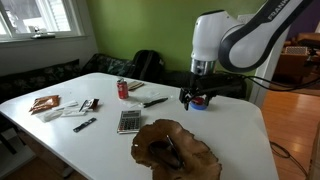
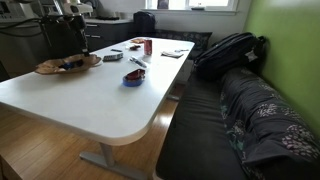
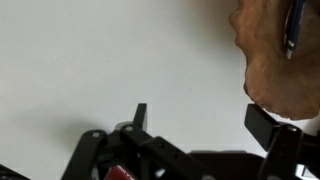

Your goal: Shift the pen to the bottom-right corner

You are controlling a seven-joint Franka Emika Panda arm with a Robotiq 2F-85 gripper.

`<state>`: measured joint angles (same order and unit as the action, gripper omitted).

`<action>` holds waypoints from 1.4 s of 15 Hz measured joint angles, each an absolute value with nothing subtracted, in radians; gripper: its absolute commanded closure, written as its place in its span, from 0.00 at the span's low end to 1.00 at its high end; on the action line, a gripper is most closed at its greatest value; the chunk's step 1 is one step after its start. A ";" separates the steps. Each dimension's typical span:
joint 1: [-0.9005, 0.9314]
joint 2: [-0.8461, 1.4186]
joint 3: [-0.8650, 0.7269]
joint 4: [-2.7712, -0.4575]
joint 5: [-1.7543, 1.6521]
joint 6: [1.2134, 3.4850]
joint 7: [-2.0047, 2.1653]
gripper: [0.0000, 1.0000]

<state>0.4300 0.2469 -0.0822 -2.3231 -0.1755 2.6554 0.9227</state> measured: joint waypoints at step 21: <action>0.427 0.507 0.091 -2.040 -0.063 2.534 1.217 0.05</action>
